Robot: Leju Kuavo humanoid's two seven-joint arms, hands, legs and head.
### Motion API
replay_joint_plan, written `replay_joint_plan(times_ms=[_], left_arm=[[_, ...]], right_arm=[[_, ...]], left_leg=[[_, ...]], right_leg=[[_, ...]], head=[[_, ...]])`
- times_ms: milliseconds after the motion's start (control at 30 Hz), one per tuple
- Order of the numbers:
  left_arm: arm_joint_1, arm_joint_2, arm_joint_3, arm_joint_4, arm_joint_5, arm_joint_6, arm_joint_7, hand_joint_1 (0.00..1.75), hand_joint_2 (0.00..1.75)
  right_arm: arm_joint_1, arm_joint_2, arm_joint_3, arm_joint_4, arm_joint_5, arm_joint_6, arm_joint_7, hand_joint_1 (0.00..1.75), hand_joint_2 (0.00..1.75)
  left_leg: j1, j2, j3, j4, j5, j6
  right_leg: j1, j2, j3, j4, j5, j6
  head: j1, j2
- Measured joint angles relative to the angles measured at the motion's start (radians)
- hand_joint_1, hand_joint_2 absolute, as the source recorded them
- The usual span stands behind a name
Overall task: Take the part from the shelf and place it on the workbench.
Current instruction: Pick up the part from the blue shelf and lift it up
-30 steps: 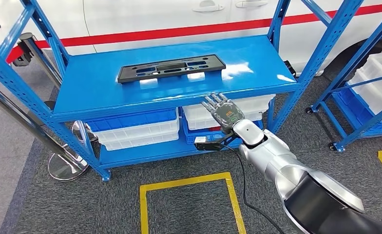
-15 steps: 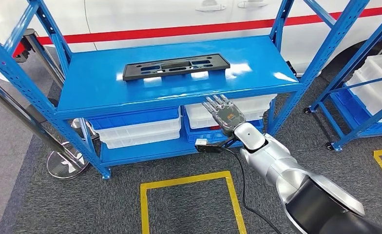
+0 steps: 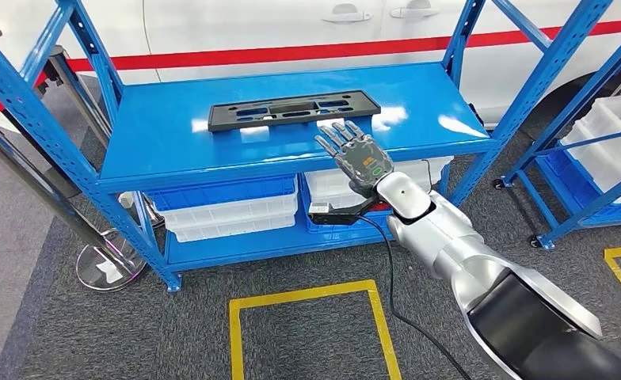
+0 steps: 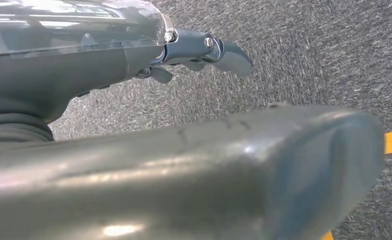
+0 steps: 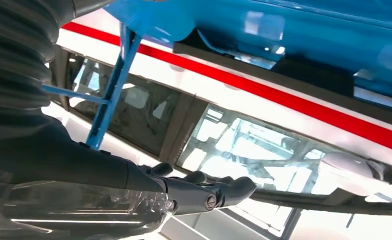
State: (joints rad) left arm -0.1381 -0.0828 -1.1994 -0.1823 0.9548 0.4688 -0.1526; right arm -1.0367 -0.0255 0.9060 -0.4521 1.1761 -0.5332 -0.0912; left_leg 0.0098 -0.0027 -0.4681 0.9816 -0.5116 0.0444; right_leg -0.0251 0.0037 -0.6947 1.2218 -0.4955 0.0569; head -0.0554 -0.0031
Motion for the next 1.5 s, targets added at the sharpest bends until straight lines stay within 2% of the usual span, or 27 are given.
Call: replay_joint_plan(times_ms=[33,100,200,267,367,400,467,533,600,633,667,733,767,800,833,900,967,1000,1067,1100,1133,1167,1267,1300,1400,1433,1500], left_arm=[[0.001,0.0,0.0,0.0,0.002,0.0,-0.001,0.0,0.0],[0.004,0.0,0.0,0.0,0.004,0.0,-0.002,0.0,0.0],[0.008,0.0,0.0,0.0,0.005,0.0,-0.002,0.0,0.0],[0.007,-0.001,0.0,0.0,0.006,0.0,-0.002,0.0,0.0],[0.004,-0.001,0.001,0.0,0.006,0.0,-0.003,0.0,0.0],[0.003,0.0,0.001,0.0,0.006,0.0,-0.003,0.0,0.0],[0.001,0.0,0.001,0.0,0.006,-0.001,-0.003,0.0,0.0],[0.004,0.0,0.001,0.0,0.006,-0.001,-0.003,0.0,0.0],[0.011,0.0,0.001,0.0,0.007,-0.002,-0.003,0.0,0.0],[0.014,0.0,0.001,0.0,0.007,-0.002,-0.003,0.0,0.0],[0.018,0.0,0.001,0.0,0.007,-0.002,-0.003,0.0,0.0],[0.026,0.002,0.001,0.001,0.007,-0.002,-0.003,0.0,0.0],[0.028,0.003,0.001,0.002,0.008,-0.003,-0.003,0.0,0.0],[0.029,0.003,0.001,0.002,0.008,-0.003,-0.003,0.0,0.0],[0.026,0.004,0.001,0.002,0.008,-0.003,-0.003,0.0,0.0],[0.021,0.003,0.001,0.002,0.008,-0.005,-0.004,0.0,0.0],[0.016,0.004,0.001,0.003,0.008,-0.006,-0.005,0.0,0.0],[0.015,0.005,0.001,0.003,0.007,-0.008,-0.005,0.0,0.0],[0.015,0.004,0.001,0.003,0.006,-0.01,-0.008,0.0,0.0],[0.015,0.003,0.001,0.003,0.006,-0.011,-0.009,0.0,0.0],[0.015,0.002,0.001,0.003,0.006,-0.012,-0.009,0.0,0.0],[0.015,0.002,0.001,0.003,0.006,-0.012,-0.01,0.0,0.0],[0.016,0.0,0.001,0.003,0.006,-0.012,-0.009,0.0,0.0],[0.015,-0.001,0.001,0.003,0.006,-0.013,-0.01,0.0,0.0],[0.009,-0.001,0.001,0.003,0.005,-0.013,-0.011,0.0,0.0],[0.008,-0.001,0.001,0.003,0.005,-0.013,-0.012,0.0,0.0],[0.005,0.0,0.001,0.003,0.004,-0.013,-0.011,0.0,0.0]], right_arm=[[0.002,0.0,0.0,0.0,0.001,0.001,0.0,0.0,1.75],[0.006,0.0,0.0,0.0,0.001,0.0,0.0,0.0,1.75],[0.008,0.0,0.0,0.001,0.002,0.003,0.0,0.0,1.75],[0.011,0.002,0.0,0.001,0.002,0.007,-0.003,0.0,1.75],[0.01,0.007,-0.002,0.001,0.0,0.009,-0.008,0.0,1.75],[0.009,0.008,-0.003,0.002,-0.001,0.009,-0.01,0.0,1.75],[0.015,0.011,-0.005,0.003,-0.002,0.01,-0.012,0.0,1.75],[0.028,0.013,-0.005,0.007,-0.002,0.012,-0.014,0.0,1.75],[0.038,0.015,-0.005,0.011,-0.003,0.014,-0.016,0.0,1.75],[0.04,0.016,-0.005,0.012,-0.004,0.015,-0.016,0.0,1.75],[0.04,0.017,-0.005,0.013,-0.004,0.015,-0.016,0.0,1.75],[0.045,0.022,-0.005,0.019,-0.004,0.017,-0.016,0.0,1.75],[0.048,0.024,-0.005,0.021,-0.004,0.017,-0.016,0.0,1.75],[0.048,0.027,-0.005,0.023,-0.005,0.018,-0.016,0.0,1.75],[0.045,0.029,-0.005,0.023,-0.006,0.017,-0.016,0.0,1.75],[0.034,0.029,-0.006,0.023,-0.009,0.015,-0.014,0.0,1.75],[0.031,0.029,-0.007,0.024,-0.011,0.011,-0.011,0.0,1.75],[0.035,0.029,-0.007,0.025,-0.012,0.008,-0.011,0.0,1.75],[0.049,0.029,-0.007,0.026,-0.015,0.003,-0.011,0.0,1.75],[0.056,0.029,-0.008,0.026,-0.017,0.001,-0.011,0.0,1.75],[0.061,0.029,-0.008,0.027,-0.018,0.0,-0.011,0.0,1.75],[0.065,0.028,-0.008,0.027,-0.019,0.0,-0.011,0.0,1.75],[0.073,0.023,-0.008,0.031,-0.02,-0.002,-0.011,0.0,1.75],[0.075,0.022,-0.008,0.032,-0.02,-0.003,-0.012,0.0,1.75],[0.069,0.022,-0.014,0.032,-0.022,-0.005,-0.013,0.0,1.75],[0.066,0.022,-0.016,0.031,-0.026,-0.005,-0.015,0.0,1.75],[0.067,0.023,-0.019,0.031,-0.031,-0.004,-0.022,0.0,1.75]], left_leg=[[0.0,-0.001,0.005,0.0,-0.004,-0.001],[0.001,-0.005,0.021,0.0,-0.018,-0.005],[0.001,-0.007,0.06,-0.002,-0.054,-0.018],[0.001,-0.005,0.078,-0.011,-0.073,-0.032],[0.002,0.0,0.088,0.004,-0.057,-0.052],[0.003,0.0,0.066,0.048,-0.041,-0.056],[0.005,0.0,-0.016,0.18,-0.034,-0.06],[0.005,0.0,-0.11,0.28,-0.095,-0.065],[0.005,0.0,-0.171,0.282,-0.162,-0.068],[0.005,0.0,-0.187,0.248,-0.16,-0.066],[0.005,0.0,-0.195,0.196,-0.116,-0.062],[0.0,0.001,-0.206,0.079,0.056,-0.049],[-0.003,0.0,-0.207,0.044,0.123,-0.043],[-0.006,0.0,-0.207,0.024,0.159,-0.036],[-0.007,-0.001,-0.199,0.025,0.153,-0.03],[-0.005,-0.002,-0.176,0.017,0.138,-0.017],[-0.002,-0.003,-0.145,0.013,0.119,-0.009],[-0.002,-0.003,-0.13,0.013,0.108,-0.007],[-0.002,-0.005,-0.099,0.013,0.084,-0.006],[-0.002,-0.008,-0.081,0.013,0.069,-0.007],[-0.002,-0.01,-0.062,0.013,0.054,-0.007],[-0.002,-0.012,-0.043,0.013,0.038,-0.009],[-0.006,-0.017,-0.003,0.019,-0.01,-0.022],[-0.008,-0.02,0.005,0.023,-0.021,-0.028],[-0.007,-0.018,0.008,0.053,-0.028,-0.042],[-0.006,-0.015,-0.006,0.084,-0.033,-0.047],[-0.002,-0.011,-0.062,0.188,-0.073,-0.056]], right_leg=[[0.0,0.0,-0.041,0.05,-0.005,0.0],[0.0,0.0,-0.082,0.055,0.034,-0.004],[0.004,-0.004,-0.048,-0.129,0.161,-0.017],[0.015,-0.005,-0.033,-0.199,0.188,-0.03],[0.02,0.0,-0.011,-0.213,0.159,-0.056],[0.019,0.001,0.005,-0.216,0.149,-0.065],[0.018,0.003,0.04,-0.229,0.126,-0.076],[0.018,0.004,0.077,-0.234,0.098,-0.08],[0.019,0.007,0.118,-0.235,0.067,-0.08],[0.019,0.009,0.14,-0.235,0.05,-0.079],[0.019,0.01,0.16,-0.235,0.034,-0.077],[0.022,0.013,0.194,-0.234,0.002,-0.07],[0.023,0.014,0.206,-0.235,-0.013,-0.064],[0.024,0.016,0.213,-0.231,-0.023,-0.057],[0.024,0.017,0.217,-0.226,-0.026,-0.05],[0.021,0.013,0.2,-0.172,-0.011,-0.038],[0.018,0.009,0.132,-0.063,-0.005,-0.028],[0.017,0.007,0.086,-0.004,-0.02,-0.023],[0.014,0.007,0.006,0.062,-0.091,-0.018],[0.013,0.006,-0.02,0.06,-0.119,-0.017],[0.013,0.006,-0.034,0.032,-0.123,-0.019],[0.013,0.005,-0.039,-0.019,-0.09,-0.022],[0.022,0.004,-0.037,-0.188,0.139,-0.041],[0.024,0.004,-0.037,-0.208,0.182,-0.047],[0.023,0.007,-0.02,-0.211,0.174,-0.068],[0.022,0.007,-0.01,-0.214,0.167,-0.075],[0.02,0.008,0.008,-0.218,0.155,-0.085]], head=[[0.0,0.0],[0.0,0.0],[-0.001,0.0],[-0.001,0.0],[0.0,0.0],[-0.001,0.0],[-0.001,0.0],[-0.002,0.0],[-0.002,0.0],[-0.002,0.0],[-0.002,0.0],[-0.002,0.0],[-0.002,0.0],[-0.001,0.0],[-0.002,0.0],[-0.001,0.0],[-0.001,0.0],[-0.001,0.0],[-0.001,0.0],[-0.001,0.0],[-0.001,0.0],[-0.001,0.0],[-0.002,0.0],[-0.001,0.0],[-0.001,0.0],[-0.002,0.0],[-0.002,0.0]])
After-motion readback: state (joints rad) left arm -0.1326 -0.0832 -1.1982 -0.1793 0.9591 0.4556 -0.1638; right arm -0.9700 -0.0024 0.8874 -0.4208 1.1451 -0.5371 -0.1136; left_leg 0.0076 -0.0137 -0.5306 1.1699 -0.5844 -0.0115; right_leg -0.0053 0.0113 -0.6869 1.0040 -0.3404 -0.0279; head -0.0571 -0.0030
